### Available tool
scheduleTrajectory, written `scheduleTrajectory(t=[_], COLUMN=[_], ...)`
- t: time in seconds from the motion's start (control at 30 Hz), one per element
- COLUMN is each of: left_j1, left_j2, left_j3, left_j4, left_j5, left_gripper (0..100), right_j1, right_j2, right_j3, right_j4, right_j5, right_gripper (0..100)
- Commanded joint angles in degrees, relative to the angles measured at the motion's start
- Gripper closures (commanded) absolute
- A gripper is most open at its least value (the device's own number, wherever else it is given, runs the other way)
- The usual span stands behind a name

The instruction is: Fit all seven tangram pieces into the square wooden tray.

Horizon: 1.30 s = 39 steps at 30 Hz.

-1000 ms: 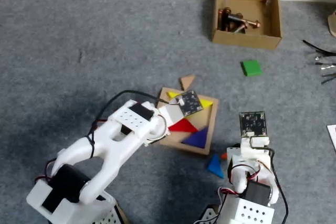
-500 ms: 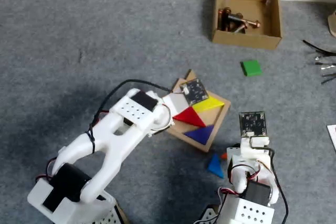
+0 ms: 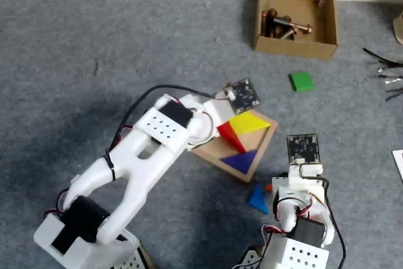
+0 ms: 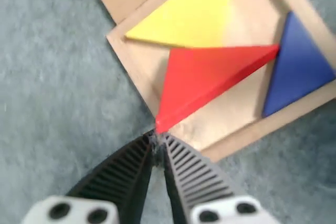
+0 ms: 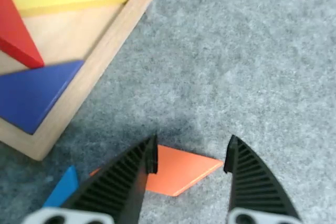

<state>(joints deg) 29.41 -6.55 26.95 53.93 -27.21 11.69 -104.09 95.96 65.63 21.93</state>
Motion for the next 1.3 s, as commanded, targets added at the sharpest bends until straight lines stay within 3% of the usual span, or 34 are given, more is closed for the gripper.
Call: scheduleTrajectory(t=[0.0, 0.27, 0.53, 1.03, 1.27], left_j1=[3.7, 4.9, 4.4, 4.4, 3.9], left_j2=[0.0, 0.1, 0.0, 0.1, 0.0], left_j3=[-2.4, 5.0, 8.4, 12.4, 12.9], left_j4=[-4.1, -17.6, -23.3, -24.0, -23.7], left_j5=[-0.4, -0.4, -0.4, -0.4, -0.4], left_gripper=[100, 99, 99, 99, 83], right_j1=[-0.9, -0.9, -0.9, -0.9, -0.9], right_j2=[-1.1, -1.1, -1.1, -1.1, -1.1], right_j3=[5.9, 5.9, 5.9, 5.9, 5.9], right_j4=[-1.5, -1.5, -1.5, -1.5, -1.5], right_j5=[0.7, 0.7, 0.7, 0.7, 0.7], right_gripper=[79.6, 79.6, 79.6, 79.6, 79.6])
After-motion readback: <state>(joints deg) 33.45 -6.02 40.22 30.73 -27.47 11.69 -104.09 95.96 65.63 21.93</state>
